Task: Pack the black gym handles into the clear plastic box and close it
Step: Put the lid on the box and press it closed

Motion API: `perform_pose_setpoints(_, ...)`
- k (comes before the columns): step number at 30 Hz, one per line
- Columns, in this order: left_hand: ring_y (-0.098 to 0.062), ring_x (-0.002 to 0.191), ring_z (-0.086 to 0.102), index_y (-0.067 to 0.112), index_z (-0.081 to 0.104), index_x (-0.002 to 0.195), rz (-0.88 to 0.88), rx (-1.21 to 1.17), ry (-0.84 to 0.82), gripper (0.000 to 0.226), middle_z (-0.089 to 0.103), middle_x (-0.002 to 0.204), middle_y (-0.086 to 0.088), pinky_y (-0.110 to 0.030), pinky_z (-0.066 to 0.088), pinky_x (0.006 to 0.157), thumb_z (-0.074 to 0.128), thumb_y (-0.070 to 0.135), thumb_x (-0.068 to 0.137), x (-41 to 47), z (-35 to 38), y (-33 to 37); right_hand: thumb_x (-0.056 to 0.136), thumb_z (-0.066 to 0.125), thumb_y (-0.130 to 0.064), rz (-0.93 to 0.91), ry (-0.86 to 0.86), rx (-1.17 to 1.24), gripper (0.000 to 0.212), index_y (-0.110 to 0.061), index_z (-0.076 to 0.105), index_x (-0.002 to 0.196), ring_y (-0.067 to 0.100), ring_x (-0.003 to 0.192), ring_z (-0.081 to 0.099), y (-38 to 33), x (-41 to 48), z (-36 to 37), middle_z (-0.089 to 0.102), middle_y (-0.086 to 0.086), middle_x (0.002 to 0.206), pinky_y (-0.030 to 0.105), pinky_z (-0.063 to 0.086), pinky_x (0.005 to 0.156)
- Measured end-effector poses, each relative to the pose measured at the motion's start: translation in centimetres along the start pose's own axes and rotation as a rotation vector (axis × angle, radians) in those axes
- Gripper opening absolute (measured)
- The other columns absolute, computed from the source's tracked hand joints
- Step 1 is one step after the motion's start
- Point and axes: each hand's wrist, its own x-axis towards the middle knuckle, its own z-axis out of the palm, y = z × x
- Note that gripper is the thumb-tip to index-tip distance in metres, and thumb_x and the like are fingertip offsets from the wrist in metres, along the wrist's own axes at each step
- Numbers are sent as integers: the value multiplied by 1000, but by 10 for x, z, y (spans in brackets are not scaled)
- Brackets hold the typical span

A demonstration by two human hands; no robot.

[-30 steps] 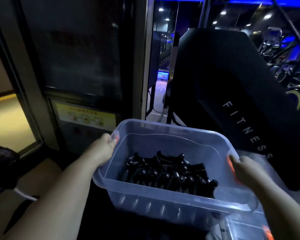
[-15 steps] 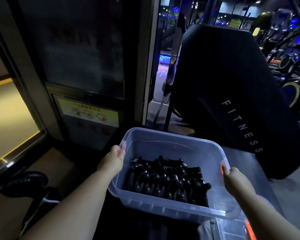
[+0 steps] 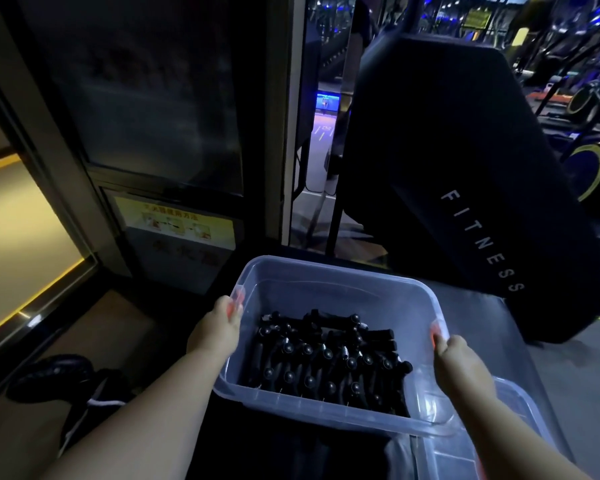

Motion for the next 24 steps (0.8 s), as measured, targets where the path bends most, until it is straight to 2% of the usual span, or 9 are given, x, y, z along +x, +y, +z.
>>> perform_pose_setpoints(3,-31,106,53,25,46,125,8,101,63,44,53,121,-10,-40,44,82,30,53,96,-10,3,0,94,10,-62,-6,19,-37,61,-14,48,95,31,84,53,0,-12,-3,60,11,92,38,37,70)
perform_pose_setpoints(5,-33,116,47,22,41,132,8,192,99,45,45,132,-11,-42,41,90,34,49,96,-16,3,2,98,17,-53,-32,36,-45,54,-11,52,99,33,91,55,-1,-16,-2,59,14,102,38,38,73)
perform_pose_setpoints(8,-31,124,38,21,35,137,-8,297,129,54,35,141,-8,-43,38,97,34,53,94,-22,4,5,100,27,-42,-46,70,-21,43,-9,54,102,37,98,54,5,-22,1,54,17,109,41,41,81)
perform_pose_setpoints(13,-27,131,28,17,23,147,-18,404,187,71,23,150,-5,-42,26,105,27,61,91,-46,16,21,99,31,-39,-32,78,49,38,-9,54,106,38,98,52,15,-34,0,51,18,109,43,42,84)
perform_pose_setpoints(16,-27,135,21,18,24,147,23,407,181,72,22,152,-4,-42,21,109,24,62,91,-67,30,39,99,32,-41,-48,67,138,39,-12,53,114,37,101,50,18,-42,-5,52,17,108,42,41,87)
perform_pose_setpoints(18,-24,139,18,18,26,147,110,382,143,71,23,154,-1,-42,16,112,23,62,91,-84,46,52,99,32,-38,-65,34,101,36,-15,50,122,34,103,48,24,-50,-11,53,15,116,42,42,88)
perform_pose_setpoints(21,-23,137,24,18,37,143,232,338,73,82,33,150,0,-41,18,110,10,68,83,-116,77,79,99,33,-23,-157,-12,-111,40,-24,36,139,31,114,40,43,-59,-24,38,7,139,36,41,90)
perform_pose_setpoints(24,-25,130,39,16,51,134,343,343,24,79,47,141,-3,-42,24,105,15,64,82,-150,109,107,100,33,-23,-150,-28,-157,41,-27,34,141,32,119,39,77,-63,-29,35,8,142,37,38,92)
